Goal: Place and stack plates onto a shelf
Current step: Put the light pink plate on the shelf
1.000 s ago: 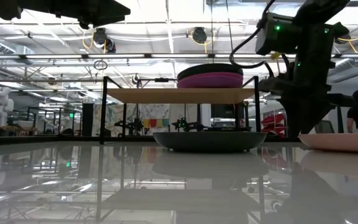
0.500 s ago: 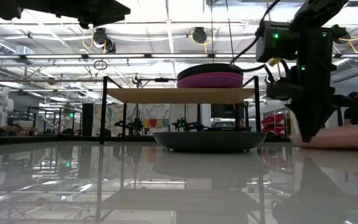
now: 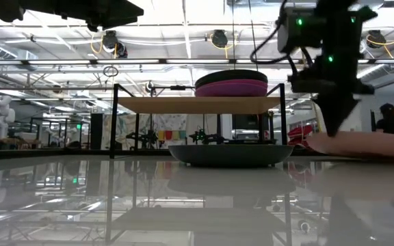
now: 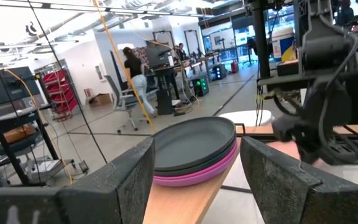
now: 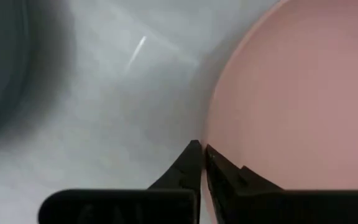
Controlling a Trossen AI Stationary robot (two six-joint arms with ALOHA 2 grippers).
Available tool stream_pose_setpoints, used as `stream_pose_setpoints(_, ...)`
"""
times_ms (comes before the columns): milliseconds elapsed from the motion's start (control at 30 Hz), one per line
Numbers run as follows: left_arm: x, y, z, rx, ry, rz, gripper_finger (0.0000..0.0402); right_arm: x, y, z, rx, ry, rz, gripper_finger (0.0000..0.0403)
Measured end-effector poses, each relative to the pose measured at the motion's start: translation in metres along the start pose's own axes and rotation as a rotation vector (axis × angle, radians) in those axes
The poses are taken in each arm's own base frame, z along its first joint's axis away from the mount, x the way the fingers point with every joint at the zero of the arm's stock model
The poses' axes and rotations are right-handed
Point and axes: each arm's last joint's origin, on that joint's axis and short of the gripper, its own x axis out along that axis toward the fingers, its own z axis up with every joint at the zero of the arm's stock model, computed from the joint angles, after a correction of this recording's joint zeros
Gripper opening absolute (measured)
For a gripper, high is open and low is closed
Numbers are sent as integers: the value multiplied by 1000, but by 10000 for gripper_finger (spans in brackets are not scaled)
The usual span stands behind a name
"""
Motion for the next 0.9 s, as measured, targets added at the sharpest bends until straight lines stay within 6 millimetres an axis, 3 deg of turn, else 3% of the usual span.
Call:
stream_pose_setpoints(333, 0, -1, -3, 4, 24, -7, 241, -55, 10, 6, 4, -307, -147, 0)
stream_pose_setpoints(667, 0, -1, -3, -29, 31, -8, 241, -76, 4, 4, 7, -424, -260, 0)
stream_pose_setpoints(900, 0, -1, -3, -39, 26, -7, 241, -111, 7, 34, -45, -593, -245, 0)
